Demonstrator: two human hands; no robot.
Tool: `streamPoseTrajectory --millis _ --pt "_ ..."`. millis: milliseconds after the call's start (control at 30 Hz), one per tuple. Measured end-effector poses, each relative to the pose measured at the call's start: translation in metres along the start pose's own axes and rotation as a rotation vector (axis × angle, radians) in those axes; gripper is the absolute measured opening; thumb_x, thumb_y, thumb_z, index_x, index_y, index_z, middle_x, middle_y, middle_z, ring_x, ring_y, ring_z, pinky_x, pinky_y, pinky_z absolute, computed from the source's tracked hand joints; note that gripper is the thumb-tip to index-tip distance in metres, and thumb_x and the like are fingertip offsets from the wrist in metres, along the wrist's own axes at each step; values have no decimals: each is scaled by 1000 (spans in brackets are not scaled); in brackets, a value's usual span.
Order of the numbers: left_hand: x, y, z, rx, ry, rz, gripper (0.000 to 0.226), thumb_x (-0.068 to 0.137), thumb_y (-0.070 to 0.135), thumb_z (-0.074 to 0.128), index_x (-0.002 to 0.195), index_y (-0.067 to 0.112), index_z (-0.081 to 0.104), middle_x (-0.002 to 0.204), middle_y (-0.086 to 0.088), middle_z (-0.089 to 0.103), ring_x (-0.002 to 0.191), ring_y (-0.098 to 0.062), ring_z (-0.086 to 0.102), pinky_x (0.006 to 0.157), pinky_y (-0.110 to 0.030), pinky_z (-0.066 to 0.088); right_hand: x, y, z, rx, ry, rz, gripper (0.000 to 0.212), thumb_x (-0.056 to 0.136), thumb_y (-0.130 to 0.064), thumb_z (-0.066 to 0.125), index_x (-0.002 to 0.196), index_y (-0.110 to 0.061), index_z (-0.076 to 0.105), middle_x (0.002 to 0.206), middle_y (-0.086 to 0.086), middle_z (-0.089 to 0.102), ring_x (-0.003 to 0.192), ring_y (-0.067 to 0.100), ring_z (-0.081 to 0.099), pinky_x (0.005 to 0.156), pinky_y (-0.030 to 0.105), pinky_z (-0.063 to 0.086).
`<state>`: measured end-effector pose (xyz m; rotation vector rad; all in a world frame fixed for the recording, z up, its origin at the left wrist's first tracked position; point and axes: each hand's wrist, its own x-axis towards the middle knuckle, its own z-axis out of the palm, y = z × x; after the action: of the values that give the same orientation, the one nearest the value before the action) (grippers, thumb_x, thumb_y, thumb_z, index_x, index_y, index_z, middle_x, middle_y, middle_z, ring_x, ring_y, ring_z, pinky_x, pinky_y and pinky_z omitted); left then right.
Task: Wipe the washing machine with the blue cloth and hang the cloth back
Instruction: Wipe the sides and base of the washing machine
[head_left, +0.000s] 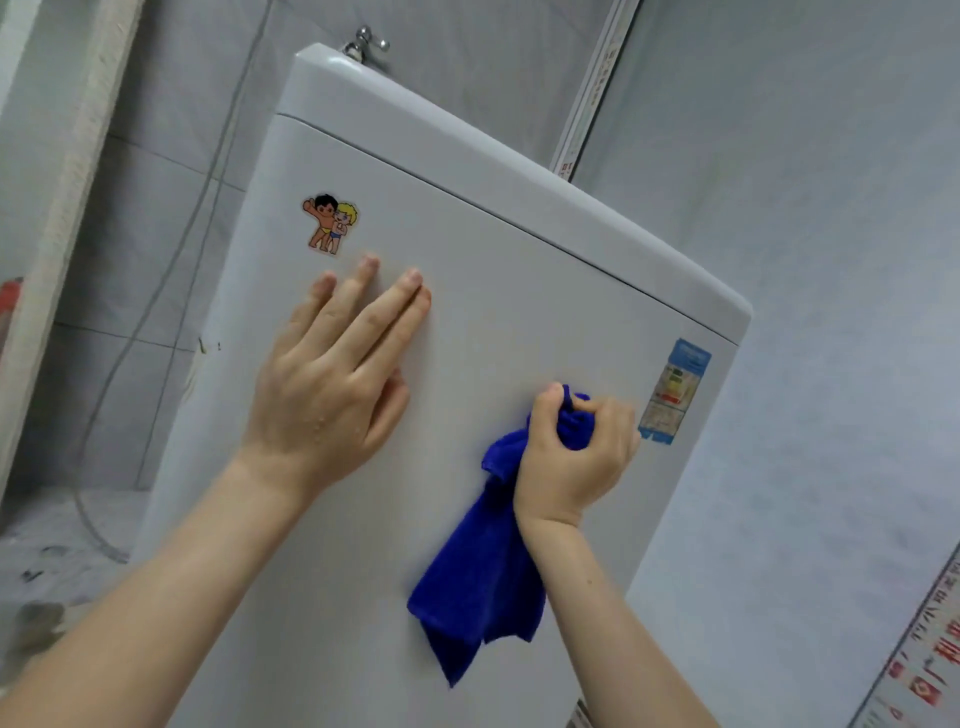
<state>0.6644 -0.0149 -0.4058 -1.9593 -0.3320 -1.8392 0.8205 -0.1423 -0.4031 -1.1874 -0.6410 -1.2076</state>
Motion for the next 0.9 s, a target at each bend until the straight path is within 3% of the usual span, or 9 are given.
streamPoseTrajectory --millis 133,233,367,433,533,700,800,900 --pt "-4 3 7 2 -4 3 54 94 15 41 147 7 43 157 -10 36 147 -36 27 120 -51 24 54 -13 28 40 102 -21 24 81 -22 70 70 -11 53 75 -2 50 72 21 47 75 41 44" --pt "-4 6 9 19 8 -1 54 94 15 40 147 7 43 157 -10 35 147 -36 28 119 -52 24 31 5 15 26 93 -108 21 82 -19 70 73 -9 54 76 -5 49 75 11 42 78 36 41" --pt "-3 9 10 13 28 -19 55 92 15 42 146 7 45 156 -10 38 145 -37 32 118 -54 27 -58 50 -43 -5 -125 -91 16 85 -23 64 82 -20 49 78 -4 49 75 13 42 70 45 42" --pt "-3 9 9 17 34 -18 56 91 14 43 146 6 45 155 -11 38 145 -38 33 117 -54 28 -57 52 -47 14 -183 -128 16 85 -25 63 81 -25 48 76 -3 50 72 19 46 66 47 42" --pt "-3 9 10 16 35 -13 56 91 15 43 146 6 44 155 -11 38 145 -38 32 118 -54 27 12 25 -12 60 -77 -172 21 85 -19 67 73 -14 50 73 1 50 71 22 46 72 41 42" --pt "-5 7 15 51 45 -3 57 90 15 43 147 7 43 156 -11 38 145 -37 31 119 -53 24 81 0 31 58 91 -89 25 86 -24 67 73 -16 48 78 0 51 75 22 46 76 26 38" --pt "-4 9 17 48 62 -1 58 91 16 42 148 8 43 156 -10 38 145 -36 31 119 -52 24 40 35 5 43 72 -118 21 86 -17 68 75 -3 56 79 10 57 78 26 50 84 34 41" --pt "-6 6 17 33 73 -8 57 92 16 41 148 9 43 156 -9 37 145 -37 32 119 -52 24 1 59 -31 14 -83 -97 21 86 -19 64 78 -1 57 81 10 55 79 28 51 78 47 46"
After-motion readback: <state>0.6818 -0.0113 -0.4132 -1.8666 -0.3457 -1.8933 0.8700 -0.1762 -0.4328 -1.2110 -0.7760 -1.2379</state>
